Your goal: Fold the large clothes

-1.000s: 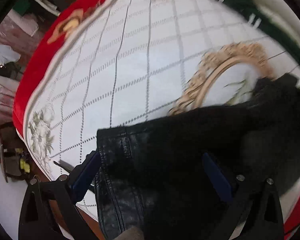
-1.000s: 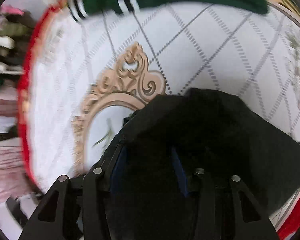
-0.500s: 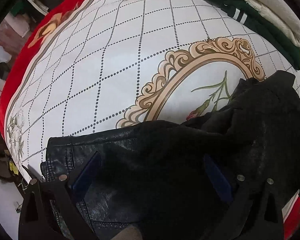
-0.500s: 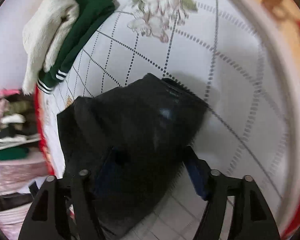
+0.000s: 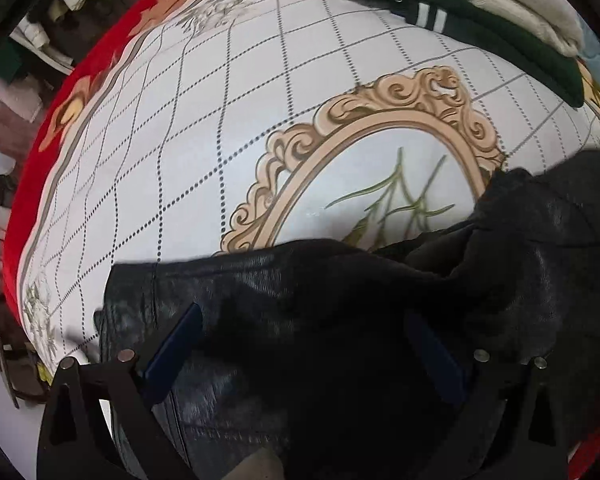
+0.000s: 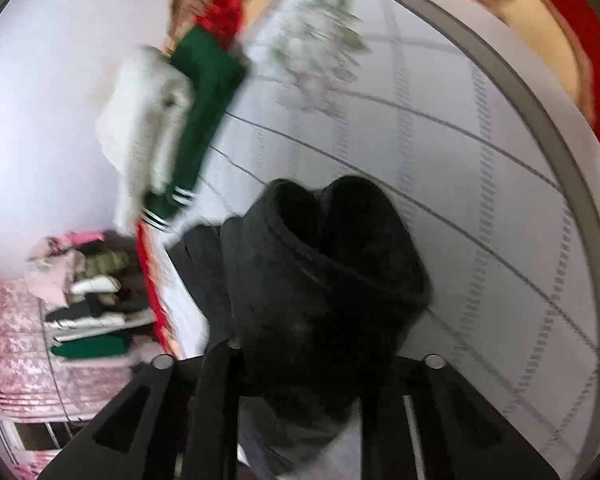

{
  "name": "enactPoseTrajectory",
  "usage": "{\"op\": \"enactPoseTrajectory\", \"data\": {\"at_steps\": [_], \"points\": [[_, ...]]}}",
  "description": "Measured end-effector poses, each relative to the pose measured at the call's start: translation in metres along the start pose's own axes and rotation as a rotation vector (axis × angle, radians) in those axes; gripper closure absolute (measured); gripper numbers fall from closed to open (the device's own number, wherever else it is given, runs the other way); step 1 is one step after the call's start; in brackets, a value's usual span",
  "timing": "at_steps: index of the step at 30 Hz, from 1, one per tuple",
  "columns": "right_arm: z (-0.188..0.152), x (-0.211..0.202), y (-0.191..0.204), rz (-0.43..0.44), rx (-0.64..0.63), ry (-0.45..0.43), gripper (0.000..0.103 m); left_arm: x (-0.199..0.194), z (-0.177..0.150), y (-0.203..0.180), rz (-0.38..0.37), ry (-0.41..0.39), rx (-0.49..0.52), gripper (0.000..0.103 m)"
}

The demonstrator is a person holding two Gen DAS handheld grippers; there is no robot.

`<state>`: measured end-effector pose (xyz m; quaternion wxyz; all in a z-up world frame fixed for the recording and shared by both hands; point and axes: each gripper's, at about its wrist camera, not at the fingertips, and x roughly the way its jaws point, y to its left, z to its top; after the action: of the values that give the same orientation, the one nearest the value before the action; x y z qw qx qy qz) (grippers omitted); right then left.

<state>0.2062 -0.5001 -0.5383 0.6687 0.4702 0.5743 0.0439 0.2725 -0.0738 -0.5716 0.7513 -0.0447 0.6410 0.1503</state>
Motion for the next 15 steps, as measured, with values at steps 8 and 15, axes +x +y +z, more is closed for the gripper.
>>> {"op": "enactPoseTrajectory", "data": {"at_steps": [8, 15], "points": [[-0.010, 0.064, -0.050, 0.239, 0.094, 0.175, 0.024, -0.012, -0.016, -0.014, -0.034, 0.005, 0.006, 0.000], [-0.004, 0.095, -0.025, 0.231, 0.061, 0.080, 0.080, 0.002, -0.014, -0.035, 0.032, -0.015, 0.051, 0.000]]}}
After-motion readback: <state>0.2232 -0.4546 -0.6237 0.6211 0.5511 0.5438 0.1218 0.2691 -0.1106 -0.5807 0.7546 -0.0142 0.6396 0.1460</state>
